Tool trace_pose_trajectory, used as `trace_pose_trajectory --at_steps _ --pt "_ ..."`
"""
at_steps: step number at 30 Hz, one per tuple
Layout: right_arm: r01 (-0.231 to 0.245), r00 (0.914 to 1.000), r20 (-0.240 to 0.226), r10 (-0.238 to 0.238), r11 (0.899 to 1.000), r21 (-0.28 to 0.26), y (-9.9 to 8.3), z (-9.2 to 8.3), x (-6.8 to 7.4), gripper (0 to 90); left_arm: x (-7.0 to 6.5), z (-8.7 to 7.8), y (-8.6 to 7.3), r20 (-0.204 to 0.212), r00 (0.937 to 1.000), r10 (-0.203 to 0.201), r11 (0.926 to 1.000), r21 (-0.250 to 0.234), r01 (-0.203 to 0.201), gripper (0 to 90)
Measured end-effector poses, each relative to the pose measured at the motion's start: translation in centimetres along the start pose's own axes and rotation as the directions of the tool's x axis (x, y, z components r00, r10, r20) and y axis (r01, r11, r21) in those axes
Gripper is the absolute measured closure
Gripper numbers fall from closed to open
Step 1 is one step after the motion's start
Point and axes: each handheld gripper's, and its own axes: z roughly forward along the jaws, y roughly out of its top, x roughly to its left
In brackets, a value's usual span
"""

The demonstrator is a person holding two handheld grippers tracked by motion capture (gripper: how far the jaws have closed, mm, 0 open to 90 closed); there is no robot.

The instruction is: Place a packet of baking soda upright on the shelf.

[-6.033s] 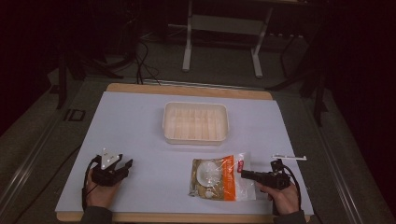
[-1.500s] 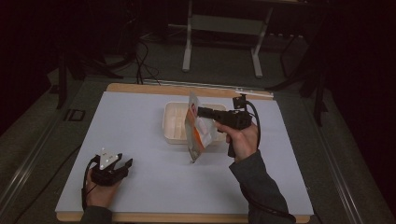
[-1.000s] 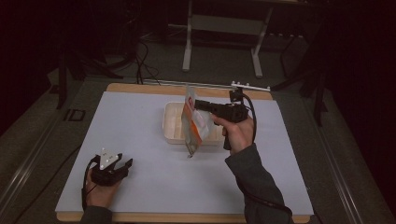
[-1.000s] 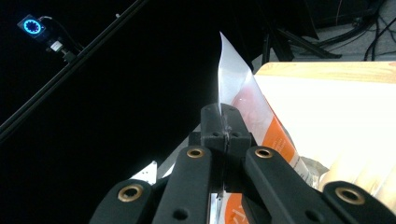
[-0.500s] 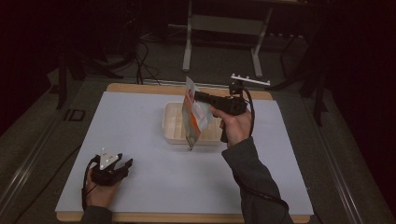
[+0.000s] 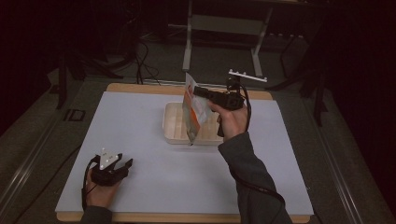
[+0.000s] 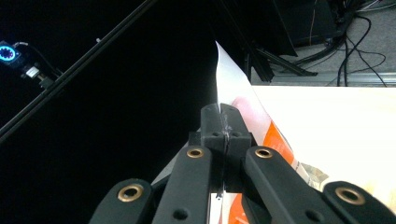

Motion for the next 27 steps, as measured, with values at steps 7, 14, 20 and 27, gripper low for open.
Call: trace_pose_trajectory --at_steps 7,14,20,27 --pt "-0.009 0.9998 0.015 0.009 1.000 -0.012 0.0 0.8 -0.1 90.0 0.0 0.0 0.0 0.000 1.0000 0.000 1.0000 0.000 0.000 51.3" --pt "-0.013 0.9995 0.030 0.014 0.999 -0.029 0.2 1.3 -0.1 90.0 0.0 0.0 0.0 0.001 1.0000 -0.002 1.0000 -0.003 0.002 51.2" --pt "-0.020 0.9990 0.040 0.022 0.999 -0.043 0.4 1.8 -0.3 90.0 0.0 0.0 0.0 0.001 1.0000 -0.002 1.0000 -0.004 0.002 51.2" --pt "-0.044 0.9975 0.052 0.047 0.997 -0.060 0.4 2.1 -0.7 90.0 0.0 -0.1 0.0 0.001 1.0000 -0.003 1.0000 -0.006 0.003 51.2"
